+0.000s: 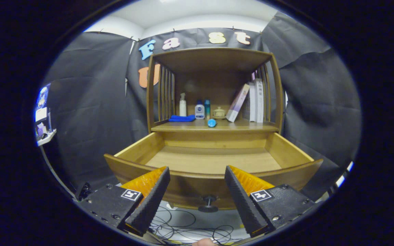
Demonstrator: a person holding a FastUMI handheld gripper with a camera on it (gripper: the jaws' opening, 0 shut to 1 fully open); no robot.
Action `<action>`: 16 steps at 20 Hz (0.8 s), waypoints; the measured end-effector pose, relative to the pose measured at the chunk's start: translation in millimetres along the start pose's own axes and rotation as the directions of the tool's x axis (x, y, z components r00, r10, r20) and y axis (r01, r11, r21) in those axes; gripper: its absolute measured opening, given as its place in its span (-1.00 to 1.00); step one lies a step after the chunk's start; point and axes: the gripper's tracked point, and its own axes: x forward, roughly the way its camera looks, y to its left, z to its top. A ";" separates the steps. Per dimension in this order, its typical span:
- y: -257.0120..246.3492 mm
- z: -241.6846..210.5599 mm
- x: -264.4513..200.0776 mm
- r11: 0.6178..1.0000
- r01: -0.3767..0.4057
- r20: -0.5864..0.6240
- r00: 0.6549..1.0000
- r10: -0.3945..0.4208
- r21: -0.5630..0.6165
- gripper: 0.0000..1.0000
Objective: Pull open the drawer, take out the items inside it, and place them on the countertop above the cabinet.
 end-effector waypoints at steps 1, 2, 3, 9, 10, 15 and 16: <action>-2.3 -6.2 3.9 1.000 0.013 -0.004 1.000 -0.013 0.008 1.00; -5.9 -11.9 6.2 1.000 0.023 -0.003 1.000 -0.023 0.012 1.00; -6.5 -15.4 9.0 1.000 0.027 0.007 1.000 -0.027 0.011 1.00; -1.0 -60.4 18.6 0.999 0.037 -0.040 0.999 -0.037 0.001 1.00; -2.1 -65.2 21.3 0.999 0.044 -0.046 0.998 -0.044 0.004 1.00; -6.3 -72.2 27.6 0.994 0.111 -0.015 0.994 -0.111 -0.002 1.00; -7.0 -72.9 29.8 0.992 0.125 -0.007 0.992 -0.125 0.002 1.00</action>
